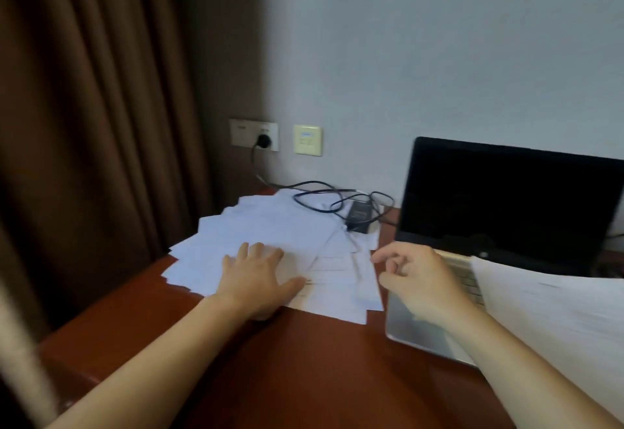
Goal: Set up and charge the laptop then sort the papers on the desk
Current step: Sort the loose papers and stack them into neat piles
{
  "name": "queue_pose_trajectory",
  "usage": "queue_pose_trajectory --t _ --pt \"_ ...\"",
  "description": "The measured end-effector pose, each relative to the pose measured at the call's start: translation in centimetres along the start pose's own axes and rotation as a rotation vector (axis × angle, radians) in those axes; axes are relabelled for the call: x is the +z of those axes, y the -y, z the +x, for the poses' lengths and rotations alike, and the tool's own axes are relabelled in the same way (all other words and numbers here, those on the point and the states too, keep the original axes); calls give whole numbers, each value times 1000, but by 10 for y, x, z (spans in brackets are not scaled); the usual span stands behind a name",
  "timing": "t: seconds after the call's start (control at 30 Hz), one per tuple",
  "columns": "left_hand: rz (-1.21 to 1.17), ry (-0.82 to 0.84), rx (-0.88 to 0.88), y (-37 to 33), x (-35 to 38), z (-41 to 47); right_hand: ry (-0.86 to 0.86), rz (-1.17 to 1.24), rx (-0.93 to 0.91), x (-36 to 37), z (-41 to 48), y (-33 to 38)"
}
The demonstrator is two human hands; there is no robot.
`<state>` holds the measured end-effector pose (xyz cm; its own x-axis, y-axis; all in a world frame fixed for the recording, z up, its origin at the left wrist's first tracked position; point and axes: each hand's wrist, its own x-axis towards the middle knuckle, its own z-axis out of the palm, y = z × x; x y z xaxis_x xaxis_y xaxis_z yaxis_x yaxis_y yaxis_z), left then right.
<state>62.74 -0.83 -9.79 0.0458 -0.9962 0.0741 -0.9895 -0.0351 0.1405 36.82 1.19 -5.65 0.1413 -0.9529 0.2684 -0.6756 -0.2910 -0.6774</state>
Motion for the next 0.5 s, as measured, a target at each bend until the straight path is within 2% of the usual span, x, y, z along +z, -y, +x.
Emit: queue_pose_trajectory --t 0.13,0.3,0.5 --pt "3 73 97 26 8 1 40 7 -70 48 12 26" --pt "-16 90 211 39 10 7 159 -159 -61 81 14 26" --pt "-62 115 229 43 4 10 169 -229 -86 88 6 22"
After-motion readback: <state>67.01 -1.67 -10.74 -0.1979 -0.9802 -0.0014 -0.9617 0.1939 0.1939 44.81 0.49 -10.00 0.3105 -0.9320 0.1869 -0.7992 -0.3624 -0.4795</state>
